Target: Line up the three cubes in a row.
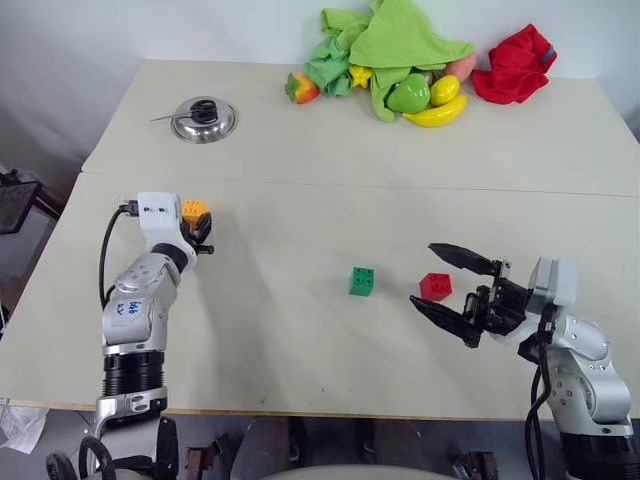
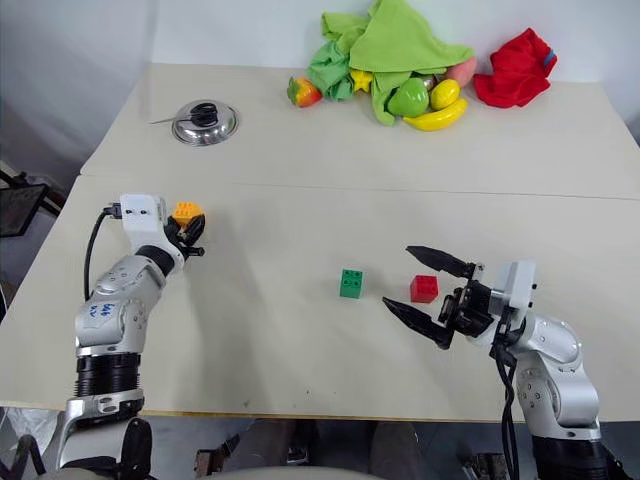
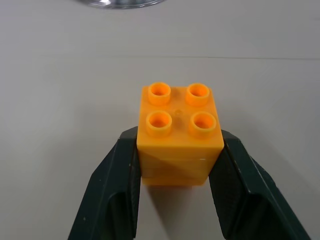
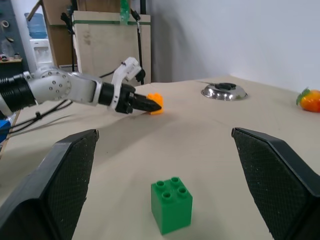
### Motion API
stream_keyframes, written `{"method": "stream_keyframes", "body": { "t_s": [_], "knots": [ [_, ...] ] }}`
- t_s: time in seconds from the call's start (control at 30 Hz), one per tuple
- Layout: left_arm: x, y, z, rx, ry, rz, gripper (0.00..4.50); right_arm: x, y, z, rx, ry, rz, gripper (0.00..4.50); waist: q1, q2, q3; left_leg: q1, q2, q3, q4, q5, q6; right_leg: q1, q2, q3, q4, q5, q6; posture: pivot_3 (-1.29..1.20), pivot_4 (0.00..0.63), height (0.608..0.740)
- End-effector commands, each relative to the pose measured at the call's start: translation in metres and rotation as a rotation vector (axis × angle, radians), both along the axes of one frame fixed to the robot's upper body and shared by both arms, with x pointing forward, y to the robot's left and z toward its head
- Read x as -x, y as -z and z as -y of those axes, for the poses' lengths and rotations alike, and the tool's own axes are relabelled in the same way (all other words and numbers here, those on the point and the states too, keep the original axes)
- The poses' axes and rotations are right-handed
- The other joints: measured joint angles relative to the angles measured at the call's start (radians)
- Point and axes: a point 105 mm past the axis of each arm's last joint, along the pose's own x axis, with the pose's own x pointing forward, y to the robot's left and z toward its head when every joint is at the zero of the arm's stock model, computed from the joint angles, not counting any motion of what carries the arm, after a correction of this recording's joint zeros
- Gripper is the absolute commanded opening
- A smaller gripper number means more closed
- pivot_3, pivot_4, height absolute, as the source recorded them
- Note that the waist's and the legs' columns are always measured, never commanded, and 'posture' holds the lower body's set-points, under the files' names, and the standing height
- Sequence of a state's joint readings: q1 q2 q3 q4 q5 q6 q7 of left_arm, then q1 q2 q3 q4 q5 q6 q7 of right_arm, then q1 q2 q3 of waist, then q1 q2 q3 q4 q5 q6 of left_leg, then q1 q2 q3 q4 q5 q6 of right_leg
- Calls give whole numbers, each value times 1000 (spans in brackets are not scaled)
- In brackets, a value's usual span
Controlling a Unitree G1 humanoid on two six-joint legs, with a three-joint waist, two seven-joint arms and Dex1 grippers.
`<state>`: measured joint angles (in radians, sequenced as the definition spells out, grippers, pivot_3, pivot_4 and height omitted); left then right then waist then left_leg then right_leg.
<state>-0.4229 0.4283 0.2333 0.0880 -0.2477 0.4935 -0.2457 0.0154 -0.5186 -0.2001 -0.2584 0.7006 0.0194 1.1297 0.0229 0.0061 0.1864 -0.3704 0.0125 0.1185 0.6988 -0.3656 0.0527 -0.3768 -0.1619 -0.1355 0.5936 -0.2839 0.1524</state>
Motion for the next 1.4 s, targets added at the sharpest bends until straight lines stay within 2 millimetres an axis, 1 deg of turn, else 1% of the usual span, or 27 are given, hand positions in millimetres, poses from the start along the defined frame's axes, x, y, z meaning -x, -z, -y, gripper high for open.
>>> {"method": "stream_keyframes", "body": {
  "t_s": [0.03, 0.1, 0.2, 0.27, 0.37, 0.43, 0.5, 0.6, 0.7, 0.8, 1.07, 1.13, 1.2, 1.23, 1.4],
  "knots": [
    [15, -30, 32, -113, 458, 118, 1504, 6, -12, 10, 22, 37, 64, 4500, -1, 0, 0, -1, 0, 1, 0, 0, 0, -1, 1, 0, 0, 0, 0, 0, 150, 740],
    [37, -32, 47, -169, 754, 128, 1504, 9, -10, 19, 41, 60, 51, 4500, 1, 0, 0, 0, 0, 2, 0, 0, -1, -2, 1, 1, 0, 0, 0, 0, 150, 740],
    [69, -22, 63, -276, 1160, 70, 1504, 16, -4, 35, 80, 94, 14, 4500, 1, 1, 0, 0, 0, 2, -1, 0, -2, -2, 1, 1, 0, 0, -1, 0, 150, 740],
    [74, -19, 73, -316, 1311, 65, 1504, 22, 2, 46, 121, 103, -16, 4500, 1, 1, 0, 0, -1, 3, -1, 0, -2, -2, 2, 1, -1, 0, -1, 0, 150, 740],
    [70, -10, 87, -355, 1427, 64, 1504, 29, 8, 57, 169, 112, -45, 4500, 1, 1, 0, -1, -2, 3, 0, 0, -2, -1, 4, 1, -1, 0, -1, 0, 150, 740],
    [65, 1, 96, -398, 1482, 60, 1504, 37, 12, 63, 200, 108, -65, 4500, 0, 1, 0, 0, -1, 4, 0, 0, -2, -1, 6, 2, -2, 0, -1, 0, 150, 740],
    [60, 11, 101, -439, 1508, 47, 1504, 43, 15, 66, 215, 106, -83, 4500, 0, 1, 0, 0, 0, 4, 0, 0, -3, -1, 7, 2, -2, 0, -1, 0, 150, 740],
    [49, 14, 107, -443, 1500, 48, 1504, 53, 23, 75, 259, 97, -127, 4500, -2, 0, 0, 0, 1, 5, 0, 0, -3, -1, 8, 2, -2, 0, -1, 0, 150, 740],
    [39, 15, 106, -464, 1469, 43, 1504, 62, 33, 88, 285, 118, -146, 4500, -2, -1, 1, -1, 2, 5, 0, 0, -3, -2, 8, 3, -2, 0, -1, 0, 150, 740],
    [37, 16, 103, -486, 1465, 38, 1504, 61, 34, 94, 276, 148, -137, 4500, -2, -1, 1, 0, 2, 4, 1, 0, -3, -2, 8, 3, -2, 0, 0, 0, 150, 740],
    [43, 16, 99, -447, 1494, 9, 1504, 58, 36, 92, 253, 161, -119, 4500, -2, -1, 1, 0, 2, 3, 1, 0, -3, -2, 7, 3, -1, 0, 0, 0, 150, 740],
    [42, 16, 98, -443, 1480, -1, 1504, 57, 37, 91, 249, 159, -118, 4500, -2, -1, 1, -1, 2, 3, 1, 0, -2, -2, 7, 3, -1, 0, 0, 0, 150, 740],
    [39, 17, 96, -437, 1438, -11, 2239, 55, 38, 91, 245, 155, -117, 4500, -2, -1, 1, -1, 2, 3, 1, 0, -2, -2, 7, 3, -1, 0, 0, 0, 150, 740],
    [40, 18, 94, -415, 1437, -32, 2525, 53, 38, 91, 241, 152, -116, 4500, -2, -1, 1, -1, 2, 3, 1, 0, -2, -2, 7, 3, -1, 0, 0, 0, 150, 740],
    [41, 12, 87, -405, 1393, 26, 4036, 50, 37, 92, 242, 140, -112, 4500, -1, -1, 1, -1, 3, 3, 1, 0, -2, -2, 7, 3, -1, 0, 0, 0, 150, 740]
  ]
}}
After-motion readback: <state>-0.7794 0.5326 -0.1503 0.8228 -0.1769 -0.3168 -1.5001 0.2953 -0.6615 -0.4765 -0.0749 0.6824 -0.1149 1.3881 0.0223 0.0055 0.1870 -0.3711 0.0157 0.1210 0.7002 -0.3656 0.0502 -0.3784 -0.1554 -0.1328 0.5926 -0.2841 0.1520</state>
